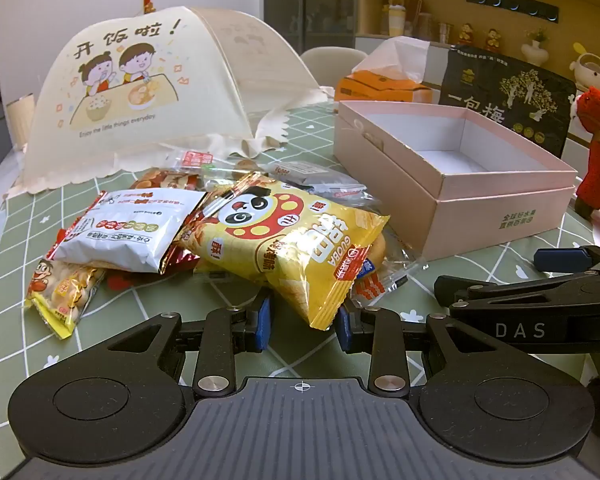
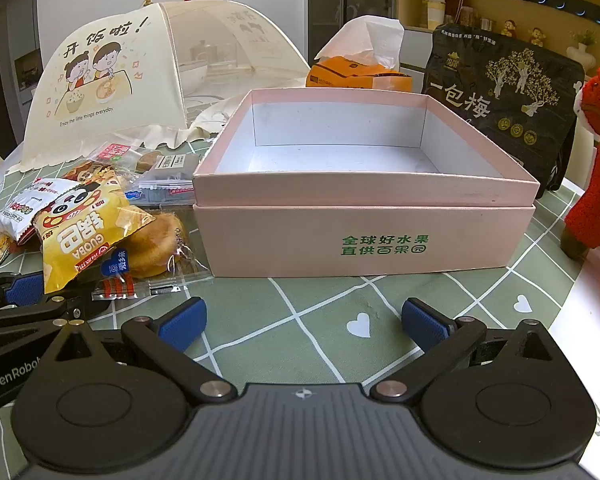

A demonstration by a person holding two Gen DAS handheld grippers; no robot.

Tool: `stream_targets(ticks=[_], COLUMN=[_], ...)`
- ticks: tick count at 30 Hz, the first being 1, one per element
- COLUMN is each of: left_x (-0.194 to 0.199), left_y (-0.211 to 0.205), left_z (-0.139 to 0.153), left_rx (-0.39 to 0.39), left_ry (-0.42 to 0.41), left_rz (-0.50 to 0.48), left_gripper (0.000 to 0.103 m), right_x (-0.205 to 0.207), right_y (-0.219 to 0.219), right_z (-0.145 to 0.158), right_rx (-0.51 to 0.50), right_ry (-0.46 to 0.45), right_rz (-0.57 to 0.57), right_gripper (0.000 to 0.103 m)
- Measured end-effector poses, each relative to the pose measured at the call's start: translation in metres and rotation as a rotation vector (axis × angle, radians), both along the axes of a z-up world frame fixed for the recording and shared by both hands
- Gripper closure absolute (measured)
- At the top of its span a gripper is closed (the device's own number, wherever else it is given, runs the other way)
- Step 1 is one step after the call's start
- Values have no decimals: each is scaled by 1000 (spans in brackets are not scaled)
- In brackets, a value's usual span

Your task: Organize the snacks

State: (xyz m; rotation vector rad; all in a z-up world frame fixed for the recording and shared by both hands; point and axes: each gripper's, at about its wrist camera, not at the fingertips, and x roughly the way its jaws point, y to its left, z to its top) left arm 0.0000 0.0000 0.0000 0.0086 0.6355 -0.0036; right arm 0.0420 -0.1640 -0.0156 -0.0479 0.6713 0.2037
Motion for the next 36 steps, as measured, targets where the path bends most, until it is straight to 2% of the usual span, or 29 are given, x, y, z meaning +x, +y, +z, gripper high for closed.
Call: stream_targets(ticks=[36], left_x=[6], left_y=[3], left_z=[-3], left_rx=[-3], left_ry=[-1], left_rz=[0], left_gripper=[67], right_x=[2], right_y=[-2], right_z=[-1], right_rx=[1], right_ry=[0], right_rz=[0], right_gripper=[0])
